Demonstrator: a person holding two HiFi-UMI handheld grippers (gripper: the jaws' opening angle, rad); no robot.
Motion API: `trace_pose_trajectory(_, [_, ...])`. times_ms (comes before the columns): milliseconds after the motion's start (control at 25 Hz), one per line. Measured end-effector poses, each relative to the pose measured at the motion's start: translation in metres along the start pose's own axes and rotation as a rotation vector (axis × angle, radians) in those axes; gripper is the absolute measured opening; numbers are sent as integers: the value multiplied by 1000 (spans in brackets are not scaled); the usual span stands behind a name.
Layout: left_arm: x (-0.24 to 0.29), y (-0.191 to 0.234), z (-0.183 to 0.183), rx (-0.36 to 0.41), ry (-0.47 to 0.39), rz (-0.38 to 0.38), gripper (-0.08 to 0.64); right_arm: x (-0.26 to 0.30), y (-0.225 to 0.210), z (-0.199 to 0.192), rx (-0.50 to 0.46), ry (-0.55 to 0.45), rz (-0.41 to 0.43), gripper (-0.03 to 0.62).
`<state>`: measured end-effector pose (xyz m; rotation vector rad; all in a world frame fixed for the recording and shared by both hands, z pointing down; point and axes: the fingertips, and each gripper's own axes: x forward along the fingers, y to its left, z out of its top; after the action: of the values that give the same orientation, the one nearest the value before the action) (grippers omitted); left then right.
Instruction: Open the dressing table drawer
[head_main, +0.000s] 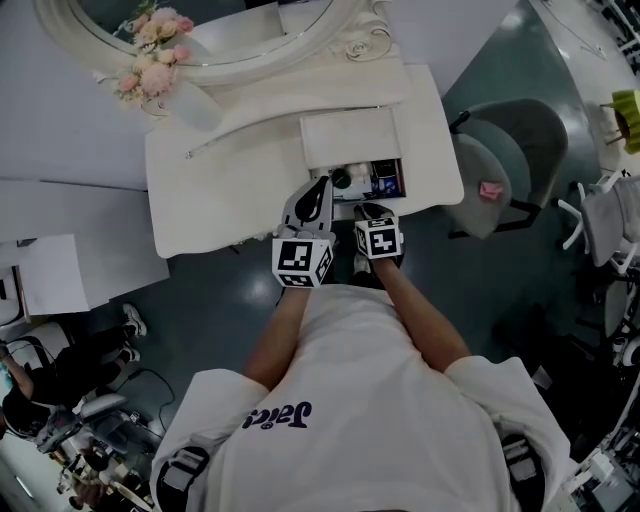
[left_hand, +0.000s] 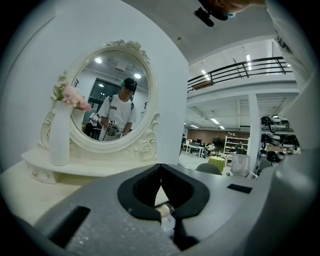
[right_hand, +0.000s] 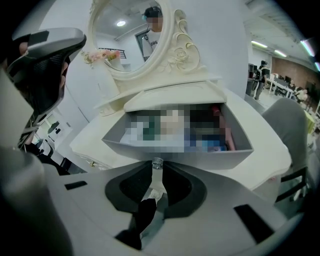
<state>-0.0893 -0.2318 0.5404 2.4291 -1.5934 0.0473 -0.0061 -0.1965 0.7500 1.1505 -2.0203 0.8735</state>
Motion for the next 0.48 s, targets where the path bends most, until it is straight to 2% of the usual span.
trace_pose_trajectory(480, [-11,-7,-8,-9,0,10,14,-5,4,-17,-29,21,9,71])
